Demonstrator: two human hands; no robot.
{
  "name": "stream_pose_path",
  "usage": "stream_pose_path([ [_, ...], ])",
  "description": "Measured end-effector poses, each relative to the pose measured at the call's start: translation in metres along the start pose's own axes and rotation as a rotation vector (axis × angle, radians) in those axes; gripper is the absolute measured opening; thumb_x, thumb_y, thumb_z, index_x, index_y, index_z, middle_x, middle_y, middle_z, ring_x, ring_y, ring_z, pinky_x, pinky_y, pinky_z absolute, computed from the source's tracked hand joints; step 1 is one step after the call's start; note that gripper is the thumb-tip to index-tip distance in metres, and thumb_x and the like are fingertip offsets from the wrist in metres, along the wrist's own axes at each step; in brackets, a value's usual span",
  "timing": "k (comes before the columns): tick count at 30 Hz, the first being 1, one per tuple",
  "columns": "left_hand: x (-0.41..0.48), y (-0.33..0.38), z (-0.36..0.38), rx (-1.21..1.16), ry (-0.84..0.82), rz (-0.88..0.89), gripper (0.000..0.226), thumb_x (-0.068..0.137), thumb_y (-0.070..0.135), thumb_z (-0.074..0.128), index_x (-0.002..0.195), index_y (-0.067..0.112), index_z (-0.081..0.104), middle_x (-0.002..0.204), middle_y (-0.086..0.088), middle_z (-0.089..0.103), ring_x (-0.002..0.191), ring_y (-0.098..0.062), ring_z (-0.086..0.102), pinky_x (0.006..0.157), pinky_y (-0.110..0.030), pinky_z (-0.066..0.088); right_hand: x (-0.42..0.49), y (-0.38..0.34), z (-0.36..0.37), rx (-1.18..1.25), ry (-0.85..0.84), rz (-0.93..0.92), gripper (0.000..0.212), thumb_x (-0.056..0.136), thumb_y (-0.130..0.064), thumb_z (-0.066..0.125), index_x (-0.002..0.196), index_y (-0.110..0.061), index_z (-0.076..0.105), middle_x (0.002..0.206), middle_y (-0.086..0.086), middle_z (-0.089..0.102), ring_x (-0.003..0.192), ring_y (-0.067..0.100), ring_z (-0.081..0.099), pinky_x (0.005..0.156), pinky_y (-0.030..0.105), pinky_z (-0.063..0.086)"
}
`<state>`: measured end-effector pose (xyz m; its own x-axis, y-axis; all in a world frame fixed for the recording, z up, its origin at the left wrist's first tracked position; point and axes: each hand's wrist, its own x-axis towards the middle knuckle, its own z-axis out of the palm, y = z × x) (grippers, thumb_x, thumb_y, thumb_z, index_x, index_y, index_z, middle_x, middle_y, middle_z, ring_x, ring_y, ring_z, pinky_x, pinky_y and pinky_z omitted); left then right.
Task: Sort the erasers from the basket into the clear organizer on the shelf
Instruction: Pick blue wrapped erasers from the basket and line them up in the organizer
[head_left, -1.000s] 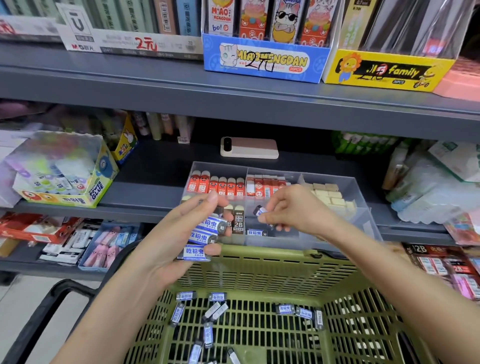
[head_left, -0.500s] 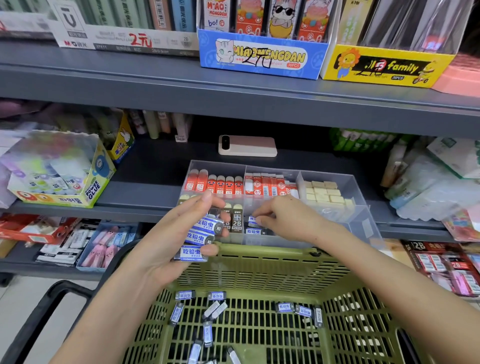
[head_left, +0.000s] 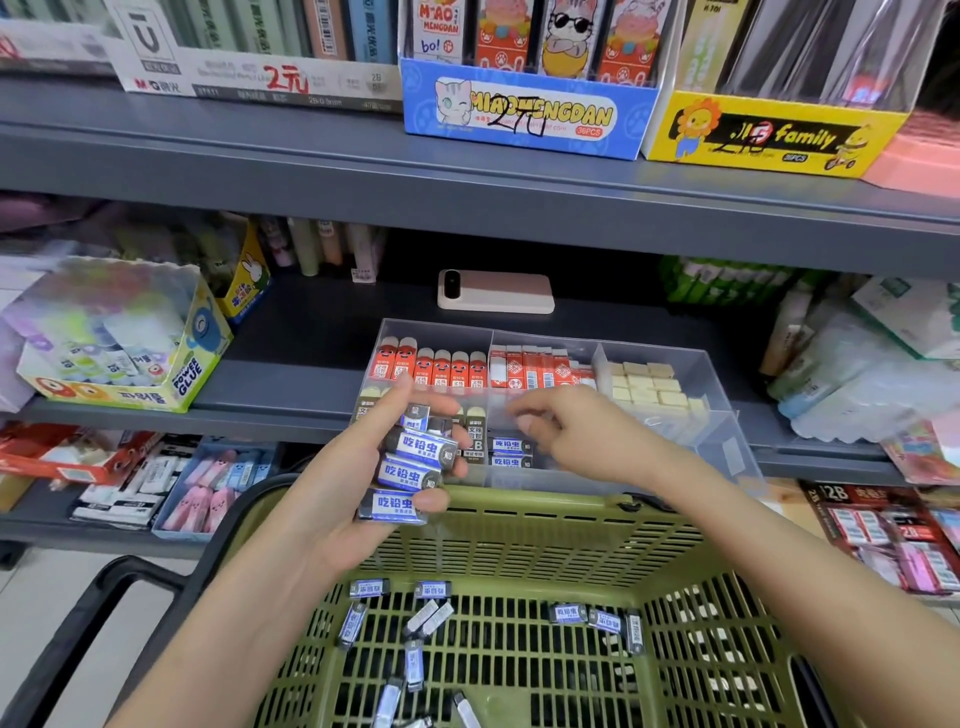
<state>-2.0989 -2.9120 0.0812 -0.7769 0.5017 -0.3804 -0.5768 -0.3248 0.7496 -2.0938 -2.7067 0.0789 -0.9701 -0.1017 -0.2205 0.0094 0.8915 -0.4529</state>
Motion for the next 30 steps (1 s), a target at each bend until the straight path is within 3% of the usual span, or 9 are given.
stream_pose_path([
  [3,-0.001,-0.002,0.002,-0.032,0.016,-0.001,0.041,0.084,0.039,0.051,0.091,0.003,0.071,0.077,-0.019,0.064,0.059,-0.025,0.059,0.035,-0.023,0.038,-0.013,-0.020,-0.006,0.151,0.232,-0.123,0.024,0.094,-0.030,0.051,0.109,-0.023,0.069,0.103,-0.011,0.070,0.083,0.003,0.058,0.079,0.025,0.045],
  [5,-0.002,-0.003,0.004,-0.037,0.036,-0.001,0.040,0.084,0.035,0.051,0.095,0.002,0.071,0.079,-0.020,0.064,0.059,-0.024,0.059,0.036,-0.023,0.038,-0.022,-0.037,-0.008,0.361,0.192,-0.191,0.019,0.091,-0.033,0.057,0.103,-0.027,0.070,0.093,-0.011,0.071,0.082,0.011,0.061,0.075,0.029,0.048],
  [7,-0.004,-0.004,0.006,-0.045,0.075,-0.005,0.036,0.085,0.033,0.053,0.092,0.003,0.072,0.081,-0.019,0.066,0.059,-0.023,0.059,0.036,-0.023,0.038,-0.029,-0.049,-0.006,0.401,0.165,-0.222,0.019,0.086,-0.036,0.063,0.101,-0.028,0.070,0.087,-0.008,0.069,0.077,0.012,0.062,0.071,0.031,0.049],
  [13,-0.004,-0.009,0.008,-0.060,0.153,0.047,0.036,0.096,0.034,0.046,0.099,0.002,0.061,0.071,-0.014,0.064,0.049,-0.017,0.052,0.036,-0.023,0.039,-0.034,-0.060,0.004,0.195,0.336,-0.134,0.018,0.074,-0.043,0.074,0.081,-0.031,0.064,0.069,-0.011,0.062,0.056,-0.004,0.049,0.054,0.012,0.034],
  [18,0.000,-0.012,0.005,-0.053,0.104,0.053,0.047,0.084,0.044,0.051,0.102,0.002,0.064,0.073,-0.015,0.064,0.054,-0.020,0.054,0.036,-0.025,0.040,-0.033,-0.058,-0.003,0.444,0.262,-0.137,0.017,0.075,-0.026,0.076,0.067,-0.028,0.062,0.063,-0.011,0.061,0.057,-0.003,0.051,0.056,0.011,0.040],
  [22,0.008,-0.010,-0.004,-0.078,0.083,0.086,0.040,0.077,0.046,0.055,0.082,0.008,0.070,0.071,-0.016,0.061,0.058,-0.024,0.058,0.035,-0.026,0.038,-0.021,-0.023,-0.023,0.718,0.317,0.106,0.014,0.077,-0.010,0.075,0.074,-0.003,0.063,0.063,0.010,0.065,0.055,0.015,0.061,0.064,0.033,0.057],
  [25,0.011,-0.009,-0.011,-0.077,0.065,0.098,0.039,0.075,0.047,0.057,0.075,0.011,0.072,0.073,-0.015,0.062,0.059,-0.023,0.060,0.036,-0.025,0.039,-0.013,0.000,-0.016,0.402,0.295,0.251,0.020,0.076,-0.017,0.076,0.070,-0.003,0.063,0.057,0.009,0.067,0.054,0.015,0.063,0.071,0.033,0.054],
  [28,0.012,-0.010,-0.014,-0.079,0.030,0.092,0.040,0.078,0.048,0.056,0.076,0.011,0.072,0.073,-0.015,0.062,0.060,-0.023,0.060,0.036,-0.025,0.040,-0.007,0.004,0.001,0.032,0.319,0.241,0.020,0.076,-0.023,0.075,0.071,-0.010,0.061,0.062,0.001,0.061,0.076,0.021,0.063,0.068,0.028,0.044],
  [30,0.013,-0.011,-0.014,-0.083,0.023,0.085,0.041,0.079,0.048,0.055,0.074,0.011,0.072,0.071,-0.015,0.062,0.059,-0.023,0.060,0.035,-0.024,0.040,-0.003,0.002,0.009,-0.031,0.369,0.193,0.019,0.076,-0.023,0.075,0.078,-0.012,0.060,0.066,-0.004,0.052,0.087,0.023,0.058,0.076,0.031,0.041],
])
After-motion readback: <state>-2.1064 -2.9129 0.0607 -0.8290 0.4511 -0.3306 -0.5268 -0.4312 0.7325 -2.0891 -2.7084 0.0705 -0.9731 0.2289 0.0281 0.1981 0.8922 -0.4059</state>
